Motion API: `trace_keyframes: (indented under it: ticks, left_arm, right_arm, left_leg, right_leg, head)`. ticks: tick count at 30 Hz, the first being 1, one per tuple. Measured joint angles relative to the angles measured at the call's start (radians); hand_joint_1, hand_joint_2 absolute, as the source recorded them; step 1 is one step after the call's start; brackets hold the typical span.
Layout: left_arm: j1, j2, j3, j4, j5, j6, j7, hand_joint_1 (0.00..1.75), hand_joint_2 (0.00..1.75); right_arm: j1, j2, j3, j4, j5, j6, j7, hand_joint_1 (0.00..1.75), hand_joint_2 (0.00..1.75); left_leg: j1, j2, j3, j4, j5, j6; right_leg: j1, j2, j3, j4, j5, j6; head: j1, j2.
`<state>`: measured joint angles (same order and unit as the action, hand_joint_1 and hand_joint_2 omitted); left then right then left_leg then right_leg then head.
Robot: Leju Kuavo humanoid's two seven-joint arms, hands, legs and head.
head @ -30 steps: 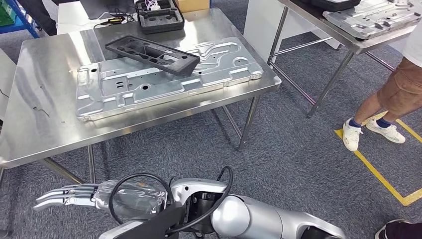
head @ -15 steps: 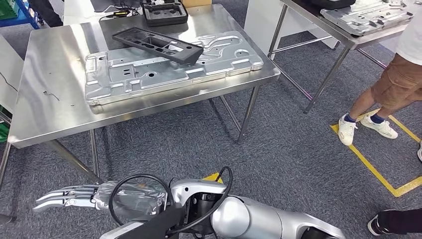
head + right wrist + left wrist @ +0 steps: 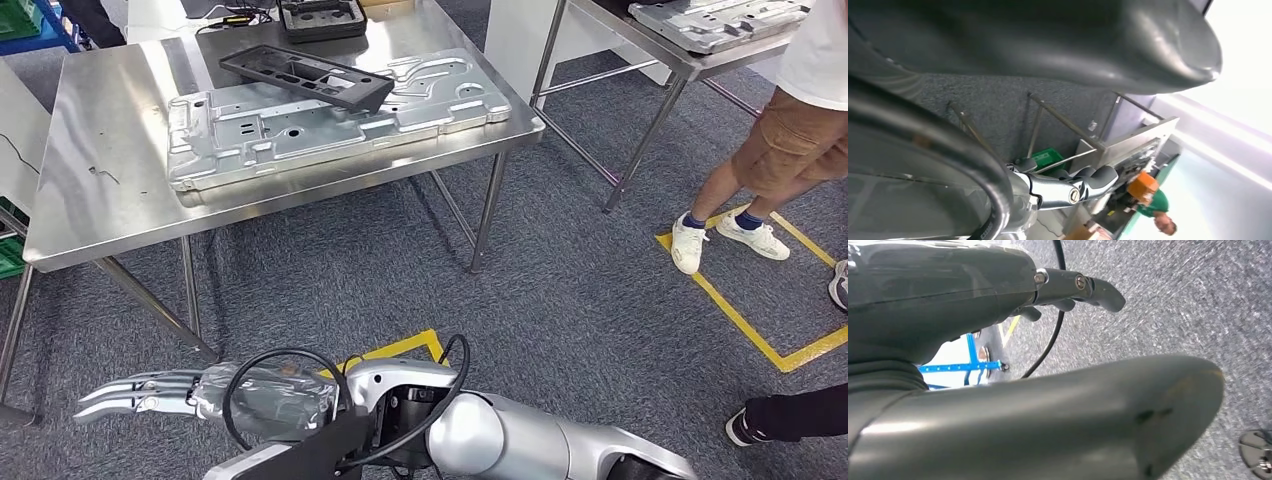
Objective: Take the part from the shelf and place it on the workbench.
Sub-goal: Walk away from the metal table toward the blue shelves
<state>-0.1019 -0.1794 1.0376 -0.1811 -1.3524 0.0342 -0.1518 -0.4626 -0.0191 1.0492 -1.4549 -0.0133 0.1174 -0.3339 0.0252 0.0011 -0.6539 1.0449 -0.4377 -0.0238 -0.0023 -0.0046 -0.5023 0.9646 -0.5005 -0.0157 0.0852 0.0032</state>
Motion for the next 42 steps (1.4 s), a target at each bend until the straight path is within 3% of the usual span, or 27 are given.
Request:
trace_keyframes:
  ticks: [3,4,5,6,8,10,12,14,16,18,19,20,21,22,24,26,27,29,30,32,34,35,36,37,39,40,42]
  left_arm:
    - [0.0,0.0,0.0,0.0,0.0,0.0,0.0,0.0,0.0]
    - [0.0,0.0,0.0,0.0,0.0,0.0,0.0,0.0,0.0]
    - [0.0,0.0,0.0,0.0,0.0,0.0,0.0,0.0,0.0]
    - [0.0,0.0,0.0,0.0,0.0,0.0,0.0,0.0,0.0]
    - [-0.002,0.0,0.0,0.0,-0.002,0.0,0.0,0.0,0.0]
    - [-0.004,0.0,0.0,0.0,-0.004,-0.001,0.0,0.0,0.0]
    - [-0.005,0.0,0.0,0.0,-0.007,-0.001,0.0,0.0,0.0]
    - [-0.005,0.0,0.0,0.0,-0.009,-0.001,0.001,0.0,0.0]
    - [-0.007,0.0,0.0,0.0,-0.01,-0.001,0.002,0.0,0.0]
    - [-0.009,0.0,0.0,0.0,-0.01,-0.001,0.002,0.0,0.0]
    - [-0.009,0.0,0.0,0.0,-0.011,-0.001,0.002,0.0,0.0]
    - [-0.009,0.0,0.0,0.0,-0.011,-0.001,0.002,0.0,0.0]
    - [-0.009,0.0,0.0,0.0,-0.012,-0.001,0.002,0.0,0.0]
    - [-0.009,0.0,0.0,0.0,-0.012,-0.001,0.002,0.0,0.0]
    - [-0.009,-0.001,0.0,0.0,-0.012,-0.001,0.002,0.0,0.0]
    - [-0.01,-0.002,0.0,0.0,-0.013,-0.001,0.002,0.0,0.0]
    - [-0.01,-0.002,0.0,0.0,-0.013,-0.001,0.002,0.0,0.0]
    - [-0.009,-0.002,0.0,0.0,-0.013,-0.001,0.002,0.0,0.0]
    - [-0.009,-0.002,0.0,0.0,-0.013,-0.001,0.001,0.0,0.0]
    - [-0.008,-0.002,0.0,0.0,-0.014,-0.001,0.0,0.0,0.0]
    - [-0.007,-0.002,0.0,0.0,-0.014,-0.001,0.0,0.0,0.0]
    - [-0.007,-0.002,-0.001,0.0,-0.014,-0.001,0.0,0.0,0.0]
    - [-0.007,-0.002,-0.001,0.0,-0.014,-0.001,0.0,0.0,0.0]
    - [-0.007,-0.001,-0.001,0.0,-0.014,-0.001,0.0,0.0,0.0]
    - [-0.008,0.0,-0.001,0.0,-0.015,-0.001,0.0,0.0,0.0]
    - [-0.009,0.0,-0.001,0.0,-0.015,-0.001,0.0,0.0,0.0]
    - [-0.01,0.0,-0.001,0.0,-0.015,-0.001,0.0,0.0,0.0]
  right_arm:
    - [0.001,0.0,0.0,0.0,0.0,0.0,0.0,0.0,0.0]
    - [0.001,0.0,0.001,0.0,0.0,0.0,0.001,0.0,0.0]
    - [0.002,0.0,0.001,0.0,0.0,0.0,0.001,0.0,0.0]
    - [0.002,0.0,0.001,0.0,0.0,0.0,0.001,0.0,0.0]
    - [0.002,0.0,0.001,0.0,0.0,0.0,0.001,0.0,0.0]
    - [0.002,0.0,0.0,0.0,0.0,0.0,0.001,0.0,0.0]
    - [0.002,0.0,0.0,0.0,0.0,0.0,0.0,0.0,0.0]
    - [0.002,-0.001,0.0,0.0,0.0,0.0,0.001,0.0,0.0]
    - [0.003,-0.004,0.0,0.0,0.0,0.0,0.001,0.0,0.0]
    - [0.003,-0.006,0.0,0.0,0.0,0.0,0.001,0.0,0.0]
    - [0.003,-0.008,0.0,0.0,0.0,0.0,0.001,0.0,0.0]
    - [0.004,-0.009,0.0,0.0,0.0,0.0,0.001,0.0,0.0]
    - [0.004,-0.01,0.001,0.0,0.0,0.0,0.001,0.0,0.0]
    - [0.005,-0.011,0.001,0.0,0.0,0.0,0.002,0.0,0.0]
    - [0.004,-0.012,0.0,0.0,0.0,0.0,0.002,0.0,0.0]
    - [0.001,-0.012,0.0,0.0,0.0,0.0,0.001,0.0,0.0]
    - [0.001,-0.012,0.0,0.0,0.0,0.0,0.001,0.0,0.0]
    - [0.001,-0.012,0.0,0.0,0.0,0.0,0.002,0.0,0.0]
    - [0.001,-0.011,0.0,0.0,0.0,0.0,0.002,0.0,0.0]
    - [0.0,-0.01,0.0,0.0,0.0,0.0,0.002,0.0,0.0]
    - [0.001,-0.01,0.001,0.0,0.0,0.0,0.003,0.0,0.0]
    - [0.002,-0.01,0.001,0.0,0.0,0.0,0.003,0.0,0.0]
    - [0.003,-0.01,0.001,0.0,0.0,0.0,0.003,0.0,0.0]
    - [0.004,-0.01,0.001,0.0,0.0,0.0,0.003,0.0,0.0]
    - [0.005,-0.01,0.001,0.0,0.0,0.0,0.003,0.0,0.0]
    - [0.005,-0.01,0.001,0.0,0.0,0.0,0.003,0.0,0.0]
    - [0.005,-0.009,0.001,0.0,0.0,0.0,0.003,0.0,0.0]
  left_leg:
    - [0.001,0.0,-0.04,0.162,-0.139,-0.003]
    - [0.001,0.0,-0.048,0.22,-0.164,-0.005]
    - [0.002,0.0,-0.044,0.255,-0.165,-0.007]
    - [0.003,0.0,-0.024,0.255,-0.145,-0.009]
    - [0.008,0.0,0.06,0.156,-0.097,-0.012]
    - [0.008,-0.002,0.143,0.026,-0.102,-0.012]
    - [0.003,-0.004,0.165,-0.021,-0.121,-0.005]
    - [0.003,-0.002,0.151,-0.021,-0.11,0.012]
    - [0.003,0.002,0.13,-0.022,-0.088,0.029]
    - [0.002,0.003,0.103,-0.021,-0.067,0.038]
    - [0.001,0.004,0.089,-0.02,-0.057,0.039]
    - [0.001,0.004,0.075,-0.02,-0.047,0.039]
    - [0.0,0.004,0.062,-0.019,-0.037,0.038]
    - [0.0,0.004,0.049,-0.018,-0.028,0.036]
    - [-0.001,0.002,0.031,-0.017,-0.011,0.03]
    - [-0.002,0.001,0.021,-0.019,0.005,0.02]
    - [-0.001,0.001,0.018,-0.021,0.013,0.014]
    - [0.0,0.001,0.013,-0.025,0.024,0.002]
    - [0.001,0.001,0.008,-0.015,0.011,-0.002]
    - [0.002,0.001,-0.016,0.059,-0.066,-0.004]
    - [0.002,0.0,-0.046,0.189,-0.152,-0.007]
    - [0.003,0.0,-0.052,0.24,-0.168,-0.009]
    - [0.004,0.0,-0.045,0.262,-0.161,-0.01]
    - [0.007,0.001,-0.02,0.246,-0.136,-0.012]
    - [0.014,0.001,0.068,0.127,-0.093,-0.018]
    - [0.014,0.0,0.111,0.058,-0.09,-0.019]
    - [0.011,-0.002,0.146,-0.01,-0.111,-0.018]
  right_leg:
    - [0.0,-0.002,-0.038,-0.002,0.033,-0.019]
    - [0.001,-0.003,-0.051,-0.001,0.044,-0.02]
    - [0.002,-0.003,-0.066,0.001,0.054,-0.019]
    - [0.002,-0.003,-0.081,0.004,0.063,-0.017]
    - [0.0,-0.002,-0.111,0.018,0.077,-0.009]
    - [0.002,-0.003,-0.135,0.04,0.085,0.002]
    - [0.005,-0.003,-0.149,0.051,0.097,0.013]
    - [0.004,-0.003,-0.154,0.056,0.1,0.026]
    - [0.001,-0.002,-0.173,0.102,0.044,0.034]
    - [-0.003,-0.001,-0.203,0.213,-0.056,0.037]
    - [-0.004,-0.001,-0.213,0.272,-0.09,0.037]
    - [-0.006,-0.001,-0.213,0.311,-0.099,0.038]
    - [-0.008,-0.001,-0.199,0.321,-0.087,0.038]
    - [-0.009,-0.001,-0.168,0.296,-0.061,0.037]
    - [-0.006,-0.001,-0.068,0.168,-0.023,0.029]
    - [0.001,0.0,0.013,0.046,-0.028,0.021]
    - [0.006,0.001,0.028,0.017,-0.034,0.018]
    - [0.005,0.001,0.019,0.004,-0.022,0.013]
    - [0.002,-0.001,0.011,0.001,-0.012,0.007]
    - [-0.005,-0.003,-0.007,-0.005,0.009,-0.011]
    - [-0.001,-0.004,-0.031,-0.004,0.028,-0.023]
    - [0.0,-0.004,-0.044,-0.002,0.037,-0.023]
    - [0.0,-0.004,-0.057,0.0,0.045,-0.022]
    - [-0.001,-0.004,-0.07,0.005,0.052,-0.019]
    - [-0.003,-0.003,-0.097,0.022,0.061,-0.013]
    - [-0.002,-0.003,-0.11,0.035,0.063,-0.008]
    - [0.002,-0.004,-0.129,0.053,0.07,0.002]
  head:
    - [-0.002,0.0]
    - [-0.001,0.0]
    - [-0.002,0.0]
    - [-0.001,0.0]
    - [-0.002,0.0]
    - [-0.001,0.0]
    - [0.0,0.0]
    - [0.0,0.0]
    - [0.001,0.0]
    - [0.002,0.0]
    - [0.002,0.0]
    - [0.002,0.0]
    - [0.002,0.0]
    - [0.002,0.0]
    - [0.002,0.0]
    - [0.002,0.0]
    - [0.002,0.0]
    - [0.001,0.0]
    - [0.001,0.0]
    - [-0.001,0.0]
    - [-0.002,0.0]
    - [-0.002,0.0]
    - [-0.002,0.0]
    - [-0.002,0.0]
    - [-0.002,0.0]
    - [-0.002,0.0]
    - [-0.001,0.0]
